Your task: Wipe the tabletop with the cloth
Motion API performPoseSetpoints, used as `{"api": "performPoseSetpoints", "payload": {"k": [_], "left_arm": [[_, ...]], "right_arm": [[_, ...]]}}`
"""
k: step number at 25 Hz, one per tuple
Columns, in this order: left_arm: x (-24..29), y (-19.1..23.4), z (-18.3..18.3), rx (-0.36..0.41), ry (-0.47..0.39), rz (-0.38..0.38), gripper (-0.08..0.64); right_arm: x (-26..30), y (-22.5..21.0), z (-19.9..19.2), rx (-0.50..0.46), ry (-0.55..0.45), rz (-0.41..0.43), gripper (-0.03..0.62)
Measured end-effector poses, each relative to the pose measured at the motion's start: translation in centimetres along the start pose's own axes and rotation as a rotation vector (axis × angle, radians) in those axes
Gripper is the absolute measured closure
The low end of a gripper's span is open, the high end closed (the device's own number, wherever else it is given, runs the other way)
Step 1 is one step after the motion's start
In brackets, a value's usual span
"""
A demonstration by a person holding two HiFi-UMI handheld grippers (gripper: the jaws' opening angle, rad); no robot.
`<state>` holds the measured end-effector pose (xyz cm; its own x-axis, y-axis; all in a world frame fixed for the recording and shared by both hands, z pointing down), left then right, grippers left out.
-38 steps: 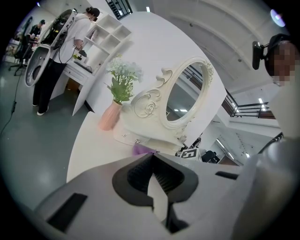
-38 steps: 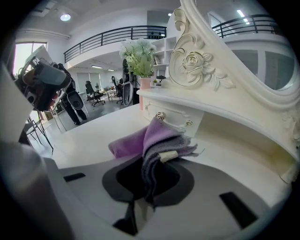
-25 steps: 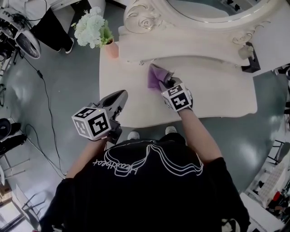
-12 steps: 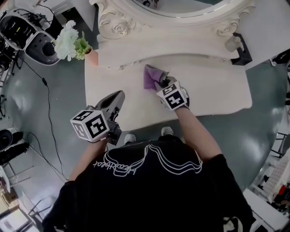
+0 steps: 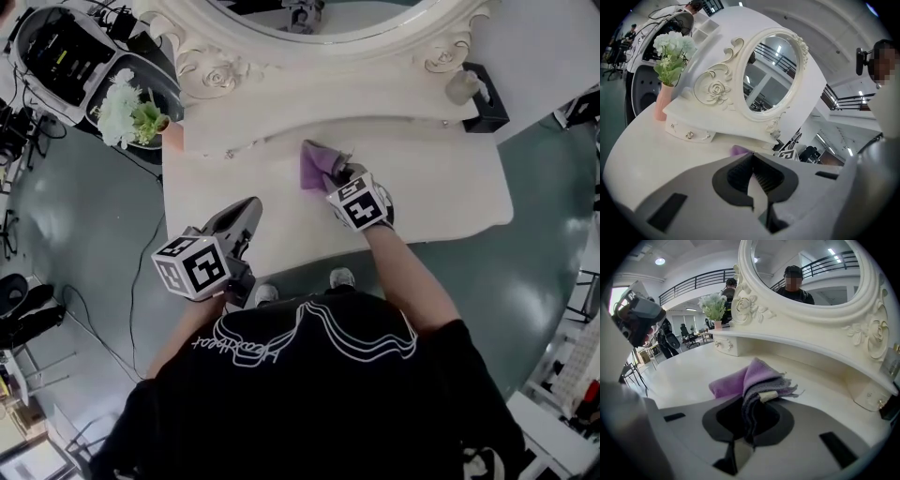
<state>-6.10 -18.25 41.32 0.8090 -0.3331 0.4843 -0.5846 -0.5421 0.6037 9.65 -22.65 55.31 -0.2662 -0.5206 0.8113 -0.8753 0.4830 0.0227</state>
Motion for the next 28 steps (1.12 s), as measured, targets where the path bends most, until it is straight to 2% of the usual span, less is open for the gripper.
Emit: {"api": "performPoseSetpoints", "payload": {"k": [13, 28], "left_arm": [[5.3, -3.9, -0.2, 0.018, 0.018, -0.028, 0.555], [8.9, -7.5, -1.2, 0.027, 0.013, -0.024, 0.555]], "right_arm": [[-2.2, -5.7, -3.3, 0.018, 0.010, -0.022, 0.543], [-5.0, -12.6, -7.6, 0.068, 0.002, -0.082, 0.543]]}}
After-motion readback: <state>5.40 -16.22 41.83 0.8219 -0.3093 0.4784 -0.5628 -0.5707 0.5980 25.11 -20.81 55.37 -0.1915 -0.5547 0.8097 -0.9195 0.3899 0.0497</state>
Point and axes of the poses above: the fingertips, and each gripper's own axes: x forward along the fingers, y to its left, z out of its top, the point moved 1 cm from there along -x, backward along the fingers, and after that the axes turned 10 degrees about y, right-handed, at the moved point
